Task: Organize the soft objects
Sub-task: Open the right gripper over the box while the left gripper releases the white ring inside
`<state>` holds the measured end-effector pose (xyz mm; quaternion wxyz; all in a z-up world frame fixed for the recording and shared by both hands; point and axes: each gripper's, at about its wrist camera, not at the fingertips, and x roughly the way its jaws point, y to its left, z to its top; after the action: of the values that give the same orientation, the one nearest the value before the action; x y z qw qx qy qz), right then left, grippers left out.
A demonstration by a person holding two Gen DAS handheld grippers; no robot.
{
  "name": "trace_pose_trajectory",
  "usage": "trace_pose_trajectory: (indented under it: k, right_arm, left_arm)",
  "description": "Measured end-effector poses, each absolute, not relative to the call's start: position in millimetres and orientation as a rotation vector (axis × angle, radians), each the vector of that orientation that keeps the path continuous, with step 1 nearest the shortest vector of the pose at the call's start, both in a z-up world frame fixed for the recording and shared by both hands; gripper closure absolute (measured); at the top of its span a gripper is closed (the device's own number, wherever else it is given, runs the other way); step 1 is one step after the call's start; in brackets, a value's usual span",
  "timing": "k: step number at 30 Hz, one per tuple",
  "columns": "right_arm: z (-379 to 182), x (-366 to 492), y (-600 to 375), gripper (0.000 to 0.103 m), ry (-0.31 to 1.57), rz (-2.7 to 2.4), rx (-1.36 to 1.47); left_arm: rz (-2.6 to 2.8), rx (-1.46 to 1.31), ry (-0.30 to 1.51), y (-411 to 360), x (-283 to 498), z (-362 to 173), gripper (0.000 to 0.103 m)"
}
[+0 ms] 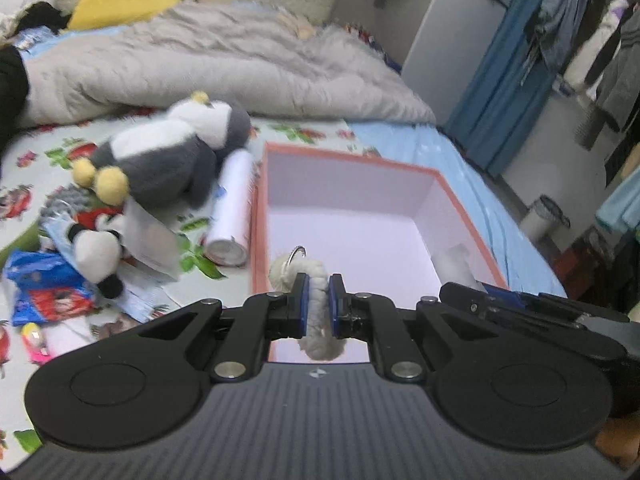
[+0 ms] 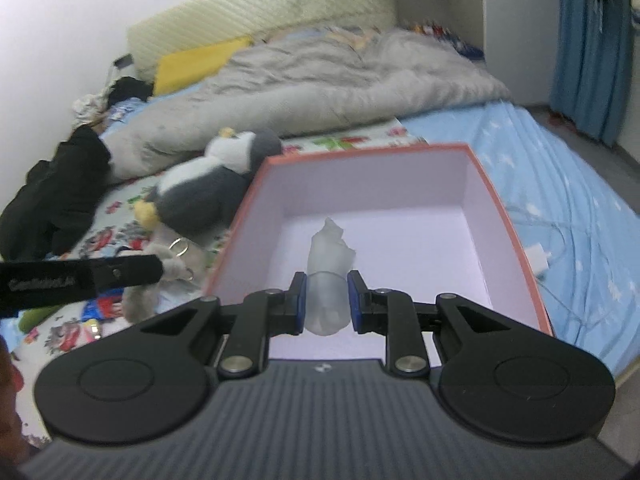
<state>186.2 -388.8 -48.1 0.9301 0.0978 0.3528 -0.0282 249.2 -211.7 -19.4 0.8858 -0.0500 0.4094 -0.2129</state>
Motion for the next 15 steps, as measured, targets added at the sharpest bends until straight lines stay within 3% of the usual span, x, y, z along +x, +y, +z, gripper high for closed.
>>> trace_pose_trajectory:
  k: [9,15]
  right_arm:
    - [-95.4,217.1,-428.3,0.077,0.846,-0.098,0.242]
    - [-121.5,232.0,-439.3,0.070,0.905,-0.118,0.261]
  left_arm:
    - [-0.471,-0.062,0.979,-254.4,291.4,-64.0,0.090]
    - [-0.464,-0.010,1.027,-271.1,308.3,-86.5,0.086]
